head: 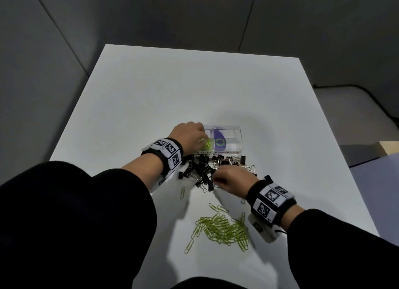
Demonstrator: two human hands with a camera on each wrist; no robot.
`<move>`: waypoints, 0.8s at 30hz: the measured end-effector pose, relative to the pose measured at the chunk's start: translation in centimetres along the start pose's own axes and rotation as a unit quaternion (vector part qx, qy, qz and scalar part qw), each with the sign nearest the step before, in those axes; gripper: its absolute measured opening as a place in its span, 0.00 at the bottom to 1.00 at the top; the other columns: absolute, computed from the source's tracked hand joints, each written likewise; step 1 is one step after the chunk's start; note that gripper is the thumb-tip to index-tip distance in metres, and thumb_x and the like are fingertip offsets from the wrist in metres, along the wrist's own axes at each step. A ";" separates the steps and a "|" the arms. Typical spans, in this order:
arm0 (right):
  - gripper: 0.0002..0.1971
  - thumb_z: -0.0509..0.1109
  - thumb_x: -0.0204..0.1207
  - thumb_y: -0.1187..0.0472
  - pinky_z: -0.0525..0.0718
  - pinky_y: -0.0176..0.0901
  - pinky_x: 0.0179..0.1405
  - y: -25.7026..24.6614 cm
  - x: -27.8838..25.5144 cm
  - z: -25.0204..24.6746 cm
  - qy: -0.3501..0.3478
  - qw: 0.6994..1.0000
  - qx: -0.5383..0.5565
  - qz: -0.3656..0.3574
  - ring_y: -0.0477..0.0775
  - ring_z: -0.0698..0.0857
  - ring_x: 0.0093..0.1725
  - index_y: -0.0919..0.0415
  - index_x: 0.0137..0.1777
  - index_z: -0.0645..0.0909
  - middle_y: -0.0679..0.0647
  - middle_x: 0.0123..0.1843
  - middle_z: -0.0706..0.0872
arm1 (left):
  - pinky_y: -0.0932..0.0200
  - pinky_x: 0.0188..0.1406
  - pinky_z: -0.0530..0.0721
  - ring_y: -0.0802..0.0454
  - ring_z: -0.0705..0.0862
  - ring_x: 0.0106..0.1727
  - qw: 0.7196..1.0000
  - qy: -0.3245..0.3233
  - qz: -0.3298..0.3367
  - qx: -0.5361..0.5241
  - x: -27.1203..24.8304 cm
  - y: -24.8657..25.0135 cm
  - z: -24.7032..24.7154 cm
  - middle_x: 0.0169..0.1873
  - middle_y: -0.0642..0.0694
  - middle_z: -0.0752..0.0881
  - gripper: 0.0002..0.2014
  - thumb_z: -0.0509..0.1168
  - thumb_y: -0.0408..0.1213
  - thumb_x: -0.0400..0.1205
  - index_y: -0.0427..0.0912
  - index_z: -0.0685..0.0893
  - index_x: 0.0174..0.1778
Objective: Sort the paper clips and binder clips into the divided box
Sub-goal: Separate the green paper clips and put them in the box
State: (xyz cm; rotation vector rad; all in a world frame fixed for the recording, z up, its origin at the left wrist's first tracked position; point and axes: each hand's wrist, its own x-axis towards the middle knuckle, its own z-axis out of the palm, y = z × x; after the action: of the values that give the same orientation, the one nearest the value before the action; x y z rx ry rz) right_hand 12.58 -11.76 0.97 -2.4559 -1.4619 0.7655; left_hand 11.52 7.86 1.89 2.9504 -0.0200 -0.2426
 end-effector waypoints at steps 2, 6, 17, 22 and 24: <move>0.12 0.62 0.80 0.61 0.83 0.47 0.54 -0.3 -0.8 1.2 -0.015 1.000 -0.013 -0.005 0.57 0.84 0.54 0.61 0.57 0.85 0.56 0.56 0.86 | 0.53 0.51 0.77 0.46 0.78 0.62 0.998 0.051 -0.018 -0.022 -1.2 -0.1 -0.1 0.63 0.47 0.79 0.16 0.55 0.42 0.85 0.47 0.81 0.65; 0.11 0.61 0.79 0.64 0.81 0.44 0.47 -1.1 -2.8 3.5 -0.028 0.997 -0.056 -0.037 0.57 0.82 0.55 0.64 0.50 0.85 0.58 0.54 0.85 | 0.53 0.46 0.79 0.46 0.80 0.61 0.986 0.078 -0.134 -0.065 -4.4 -1.7 1.4 0.62 0.44 0.79 0.15 0.53 0.36 0.85 0.44 0.79 0.65; 0.25 0.51 0.79 0.49 0.78 0.51 0.64 -1.4 -6.3 6.6 -0.024 0.991 -0.130 -0.026 0.59 0.77 0.64 0.63 0.69 0.73 0.60 0.68 0.77 | 0.46 0.54 0.81 0.41 0.76 0.64 0.980 -0.059 -0.184 -0.052 -9.4 0.9 6.8 0.62 0.40 0.75 0.13 0.54 0.34 0.83 0.34 0.76 0.61; 0.35 0.42 0.74 0.42 0.72 0.51 0.69 -1.6 -7.7 7.6 -0.040 0.988 -0.148 -0.020 0.59 0.72 0.69 0.62 0.75 0.66 0.59 0.74 0.71 | 0.48 0.73 0.74 0.42 0.63 0.78 0.977 -0.071 -0.188 -0.076 -11.7 4.8 8.7 0.78 0.37 0.62 0.22 0.50 0.34 0.86 0.31 0.62 0.76; 0.33 0.52 0.78 0.41 0.69 0.52 0.73 -1.4 -8.2 8.0 -0.043 0.987 -0.152 -0.021 0.61 0.69 0.73 0.62 0.78 0.62 0.60 0.77 0.67 | 0.49 0.79 0.66 0.42 0.56 0.83 0.977 -0.086 -0.180 -0.077 -12.8 6.1 8.8 0.82 0.36 0.54 0.26 0.48 0.36 0.87 0.30 0.53 0.80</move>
State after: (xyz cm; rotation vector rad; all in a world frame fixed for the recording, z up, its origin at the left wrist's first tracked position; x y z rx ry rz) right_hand 4.26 -18.92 -2.48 -2.6253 -1.7736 0.6917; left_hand -2.57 0.65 -3.52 2.7491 0.4891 -0.5239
